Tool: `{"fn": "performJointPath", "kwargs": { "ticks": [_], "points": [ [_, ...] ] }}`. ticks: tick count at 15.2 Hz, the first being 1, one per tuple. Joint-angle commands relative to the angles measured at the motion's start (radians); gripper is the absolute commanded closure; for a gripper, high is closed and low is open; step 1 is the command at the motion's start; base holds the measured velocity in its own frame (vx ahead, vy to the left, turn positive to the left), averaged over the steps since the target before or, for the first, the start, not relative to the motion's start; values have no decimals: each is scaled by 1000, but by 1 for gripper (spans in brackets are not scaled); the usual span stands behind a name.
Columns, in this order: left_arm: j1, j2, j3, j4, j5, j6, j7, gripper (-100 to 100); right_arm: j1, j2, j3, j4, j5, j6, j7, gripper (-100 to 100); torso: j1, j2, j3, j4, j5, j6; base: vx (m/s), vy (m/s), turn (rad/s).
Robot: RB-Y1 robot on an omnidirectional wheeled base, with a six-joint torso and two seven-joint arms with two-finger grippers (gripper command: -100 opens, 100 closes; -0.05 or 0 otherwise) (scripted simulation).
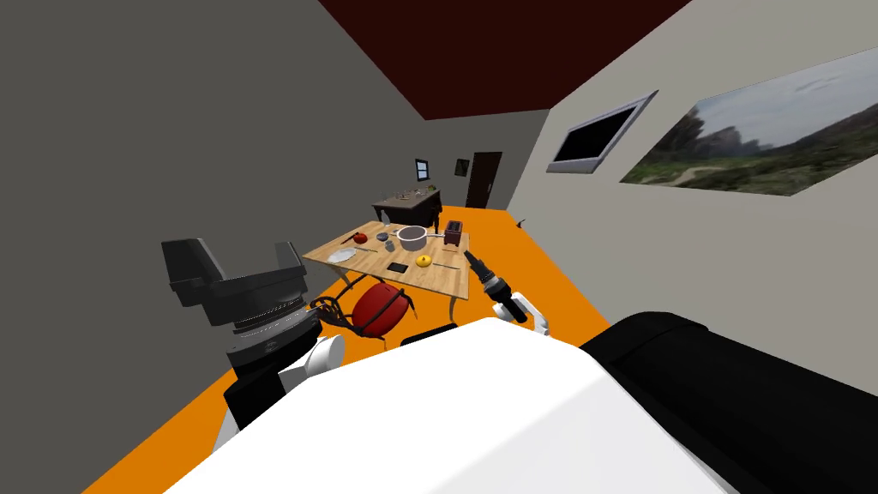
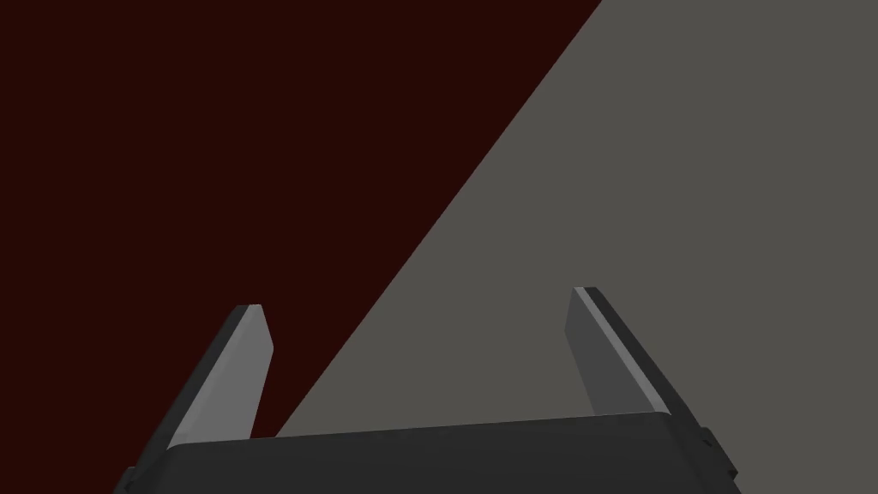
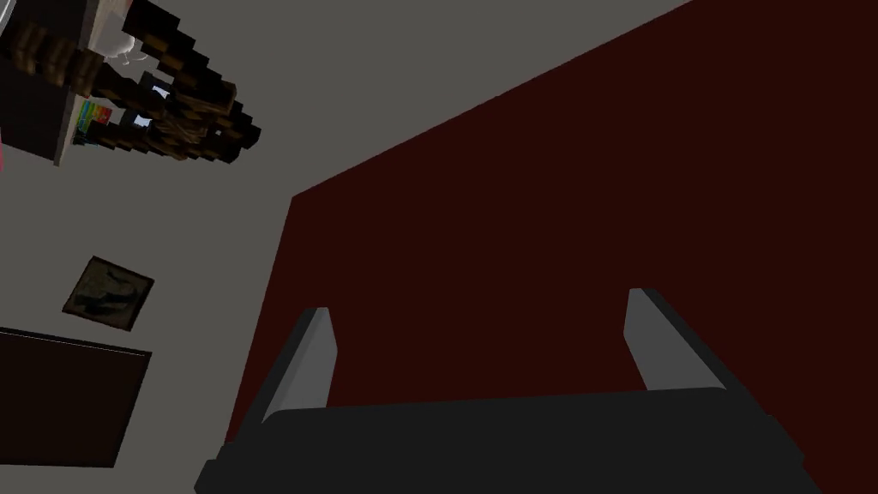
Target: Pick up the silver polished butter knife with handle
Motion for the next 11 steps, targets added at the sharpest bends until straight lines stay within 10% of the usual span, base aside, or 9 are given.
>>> {"fn": "performJointPath", "kwargs": {
  "ticks": [1,11],
  "points": [
    [0,0,0,0,0,0,0,0,-3,-32,0,44,16,-5,-1,-100,0,0,0,0,0,0,-5,50,161],
    [0,0,0,0,0,0,0,0,-31,-194,48,257,145,8,8,-100,-2,-1,-1,0,0,1,9,38,187]
  ]
}}
